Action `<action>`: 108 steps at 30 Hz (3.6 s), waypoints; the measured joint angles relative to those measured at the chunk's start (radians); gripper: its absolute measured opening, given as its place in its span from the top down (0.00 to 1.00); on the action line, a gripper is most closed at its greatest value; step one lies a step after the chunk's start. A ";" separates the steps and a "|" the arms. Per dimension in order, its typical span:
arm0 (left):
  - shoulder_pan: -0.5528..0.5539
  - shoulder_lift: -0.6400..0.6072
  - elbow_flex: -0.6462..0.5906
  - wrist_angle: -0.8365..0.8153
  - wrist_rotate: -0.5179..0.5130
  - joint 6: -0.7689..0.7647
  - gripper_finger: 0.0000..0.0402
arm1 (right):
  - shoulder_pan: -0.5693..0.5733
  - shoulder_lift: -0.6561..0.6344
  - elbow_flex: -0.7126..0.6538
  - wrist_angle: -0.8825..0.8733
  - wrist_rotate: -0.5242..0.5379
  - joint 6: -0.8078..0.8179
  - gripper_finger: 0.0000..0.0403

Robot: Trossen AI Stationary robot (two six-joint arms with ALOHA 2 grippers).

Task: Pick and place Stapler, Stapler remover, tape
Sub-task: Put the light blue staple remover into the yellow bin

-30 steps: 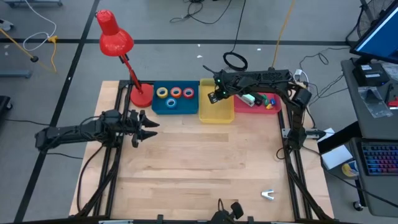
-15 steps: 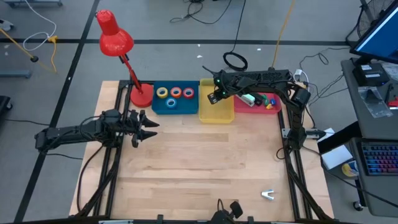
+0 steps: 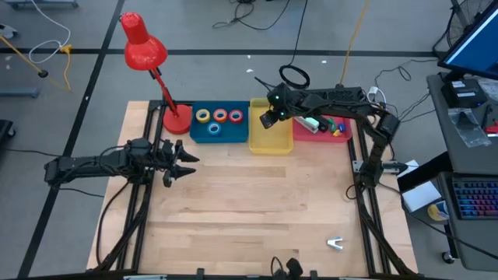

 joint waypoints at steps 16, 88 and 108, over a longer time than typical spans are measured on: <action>-0.127 0.000 0.000 -0.016 -0.073 0.021 0.44 | 0.512 -0.428 0.000 -0.777 -0.007 0.441 0.72; -0.147 0.000 0.000 -0.047 -0.072 -0.022 0.44 | 1.492 -0.311 -0.528 -0.293 -0.134 1.172 0.47; -0.147 0.000 0.000 -0.046 -0.072 -0.032 0.44 | 1.492 -0.312 -0.566 -0.267 -0.134 1.229 0.92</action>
